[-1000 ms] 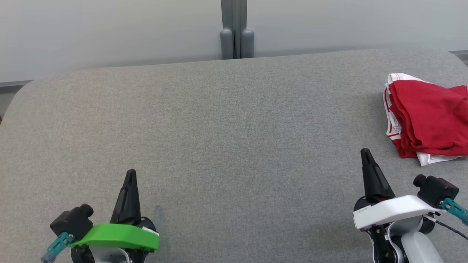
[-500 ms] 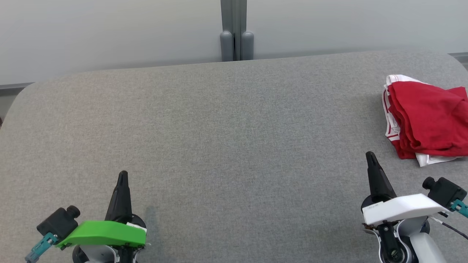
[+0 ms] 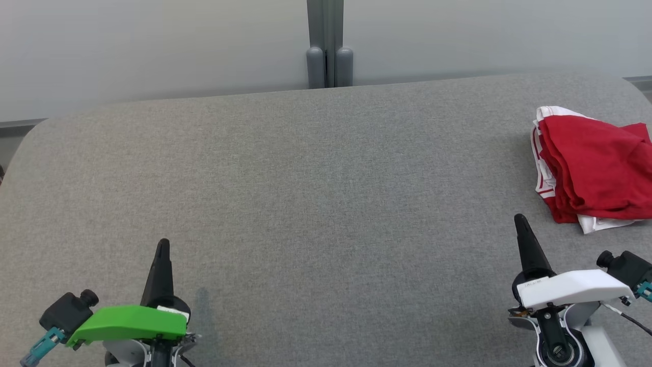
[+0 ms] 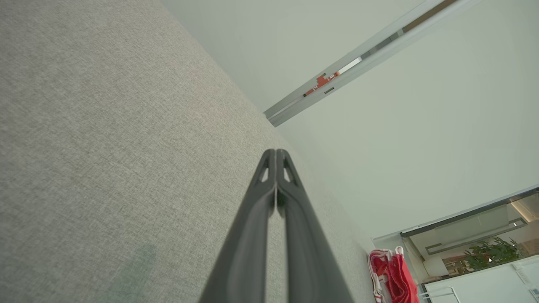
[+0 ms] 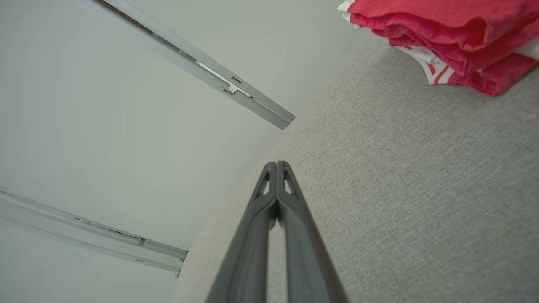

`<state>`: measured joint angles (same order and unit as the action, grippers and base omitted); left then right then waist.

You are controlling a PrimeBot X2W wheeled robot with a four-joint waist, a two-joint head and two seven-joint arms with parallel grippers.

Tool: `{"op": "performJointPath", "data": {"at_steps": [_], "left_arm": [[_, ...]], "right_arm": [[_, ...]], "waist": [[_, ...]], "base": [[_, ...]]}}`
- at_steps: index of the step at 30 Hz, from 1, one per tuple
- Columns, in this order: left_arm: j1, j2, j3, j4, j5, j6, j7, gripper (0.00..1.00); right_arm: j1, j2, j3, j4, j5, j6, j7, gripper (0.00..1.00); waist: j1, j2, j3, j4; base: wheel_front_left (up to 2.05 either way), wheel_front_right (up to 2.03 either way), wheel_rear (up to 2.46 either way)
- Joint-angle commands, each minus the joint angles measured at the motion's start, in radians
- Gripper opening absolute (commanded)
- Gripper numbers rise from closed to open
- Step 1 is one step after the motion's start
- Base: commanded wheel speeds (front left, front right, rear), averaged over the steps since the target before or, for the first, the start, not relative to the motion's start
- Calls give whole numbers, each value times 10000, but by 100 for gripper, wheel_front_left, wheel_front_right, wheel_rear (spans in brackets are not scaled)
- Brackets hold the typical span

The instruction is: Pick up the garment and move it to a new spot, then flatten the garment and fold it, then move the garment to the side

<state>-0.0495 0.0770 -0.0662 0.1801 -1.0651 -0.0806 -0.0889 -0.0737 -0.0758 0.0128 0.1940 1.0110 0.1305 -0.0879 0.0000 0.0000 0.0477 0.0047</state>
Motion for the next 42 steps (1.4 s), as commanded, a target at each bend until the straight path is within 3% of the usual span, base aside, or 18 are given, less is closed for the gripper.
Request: {"op": "performJointPath", "data": {"at_steps": [1,42], "left_arm": [[-283,86,92,-52,-299,-90,62,0],[-508,84,923,381,-3842,-369,1103,0]], "right_arm": [[-245,-65,-57,-61,329,3,78,0],[-325,-51,-591,291,4176,3,1128,0]], "waist": [[0,0,-9,-1],[0,0,-254,-27]], "base": [[0,0,0],[0,0,0]]}}
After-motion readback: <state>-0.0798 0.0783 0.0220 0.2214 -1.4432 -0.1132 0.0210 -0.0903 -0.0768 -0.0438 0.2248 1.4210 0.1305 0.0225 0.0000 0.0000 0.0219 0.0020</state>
